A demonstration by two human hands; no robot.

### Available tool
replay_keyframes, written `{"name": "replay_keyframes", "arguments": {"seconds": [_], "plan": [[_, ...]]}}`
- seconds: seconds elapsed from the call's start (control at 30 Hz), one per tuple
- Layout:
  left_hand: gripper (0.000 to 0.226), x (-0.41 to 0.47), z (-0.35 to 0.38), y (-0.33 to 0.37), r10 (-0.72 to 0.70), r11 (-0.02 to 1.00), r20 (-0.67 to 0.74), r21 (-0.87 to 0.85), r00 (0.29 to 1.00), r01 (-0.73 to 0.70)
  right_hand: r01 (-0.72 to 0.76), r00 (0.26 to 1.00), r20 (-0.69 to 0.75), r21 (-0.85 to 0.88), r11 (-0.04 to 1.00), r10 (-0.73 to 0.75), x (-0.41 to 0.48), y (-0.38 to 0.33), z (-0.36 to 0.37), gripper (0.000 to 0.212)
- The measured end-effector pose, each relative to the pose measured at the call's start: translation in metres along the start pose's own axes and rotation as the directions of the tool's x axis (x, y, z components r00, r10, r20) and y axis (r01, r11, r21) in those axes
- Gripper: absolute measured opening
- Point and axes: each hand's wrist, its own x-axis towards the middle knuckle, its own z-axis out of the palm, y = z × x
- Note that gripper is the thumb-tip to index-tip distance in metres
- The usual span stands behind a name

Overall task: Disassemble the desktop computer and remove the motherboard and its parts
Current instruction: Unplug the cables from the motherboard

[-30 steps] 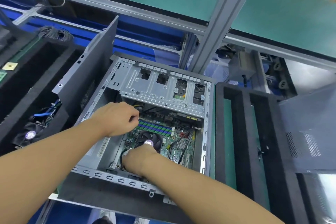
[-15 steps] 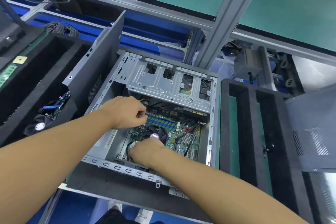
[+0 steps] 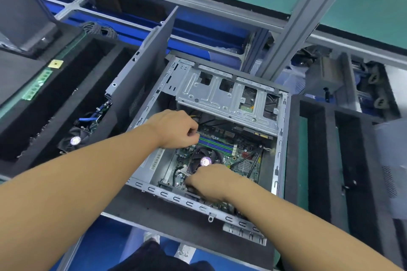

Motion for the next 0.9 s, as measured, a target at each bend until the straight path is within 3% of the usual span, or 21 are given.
{"name": "replay_keyframes", "arguments": {"seconds": [0.1,0.2,0.4,0.67,0.9], "plan": [[0.029,0.000,0.000,0.000,0.001,1.000,-0.012,0.010,1.000,-0.001,-0.004,1.000,-0.012,0.034,0.999,0.005,-0.004,0.001,0.002,0.028],[0.028,0.000,0.001,0.000,-0.009,1.000,-0.014,0.013,1.000,0.009,0.021,0.997,-0.075,0.099,0.995,-0.013,-0.010,0.001,0.008,0.017],[0.030,-0.001,-0.001,0.002,-0.008,0.999,-0.012,0.036,1.000,0.009,0.014,1.000,-0.027,0.383,0.924,-0.004,-0.013,0.009,0.002,0.030],[0.029,-0.001,-0.003,0.004,-0.012,1.000,0.001,0.021,1.000,0.012,0.119,0.987,-0.131,0.234,0.965,-0.091,-0.010,0.015,0.004,0.032],[0.028,-0.001,-0.003,0.003,-0.029,0.999,0.020,-0.028,0.999,0.030,0.065,0.986,-0.165,0.489,0.870,0.019,-0.021,0.020,0.010,0.046]]}}
